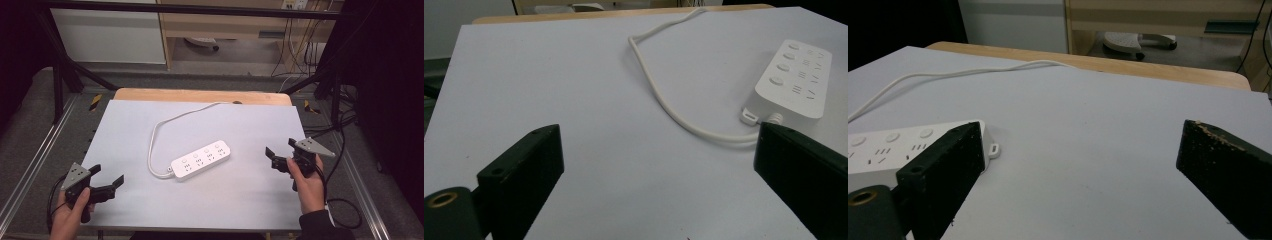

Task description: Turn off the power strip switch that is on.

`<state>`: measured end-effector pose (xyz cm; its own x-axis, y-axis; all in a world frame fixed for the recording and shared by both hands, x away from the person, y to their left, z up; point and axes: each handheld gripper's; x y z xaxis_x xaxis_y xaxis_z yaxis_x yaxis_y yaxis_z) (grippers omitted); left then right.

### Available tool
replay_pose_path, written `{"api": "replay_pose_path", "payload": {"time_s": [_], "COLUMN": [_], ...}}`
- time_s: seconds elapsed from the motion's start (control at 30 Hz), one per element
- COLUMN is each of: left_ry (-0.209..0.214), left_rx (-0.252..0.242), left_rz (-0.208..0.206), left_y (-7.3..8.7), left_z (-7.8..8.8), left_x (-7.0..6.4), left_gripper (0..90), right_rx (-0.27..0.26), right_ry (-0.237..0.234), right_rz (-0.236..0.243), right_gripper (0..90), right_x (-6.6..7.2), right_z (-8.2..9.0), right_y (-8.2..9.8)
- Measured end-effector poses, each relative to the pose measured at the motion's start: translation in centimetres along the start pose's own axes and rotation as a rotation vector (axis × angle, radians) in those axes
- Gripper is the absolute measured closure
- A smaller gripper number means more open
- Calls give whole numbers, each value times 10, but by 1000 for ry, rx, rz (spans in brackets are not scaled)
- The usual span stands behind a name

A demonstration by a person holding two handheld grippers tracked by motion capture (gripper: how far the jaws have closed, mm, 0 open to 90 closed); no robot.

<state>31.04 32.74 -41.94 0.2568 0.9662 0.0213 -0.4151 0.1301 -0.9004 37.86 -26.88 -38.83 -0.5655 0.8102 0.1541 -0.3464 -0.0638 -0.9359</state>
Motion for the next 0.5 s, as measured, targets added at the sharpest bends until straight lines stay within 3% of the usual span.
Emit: {"api": "replay_pose_path", "payload": {"time_s": [0.5], "left_ry": [-3], "left_rx": [-1], "left_rz": [3], "left_y": [0], "left_z": [0], "left_x": [0], "left_gripper": [55], "right_rx": [2], "right_ry": [36], "right_rz": [-55], "right_gripper": [55], "right_x": [-17], "right_z": [18], "right_y": [27]}}
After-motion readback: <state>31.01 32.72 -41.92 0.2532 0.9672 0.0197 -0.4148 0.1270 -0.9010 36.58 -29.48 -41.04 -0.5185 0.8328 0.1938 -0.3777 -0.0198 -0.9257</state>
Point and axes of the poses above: each handheld gripper's, and its own axes: z roughly backward along the jaws, y roughly out of its underside, x roughly to its left, and after that the axes turned 12 degrees about -y, right-handed
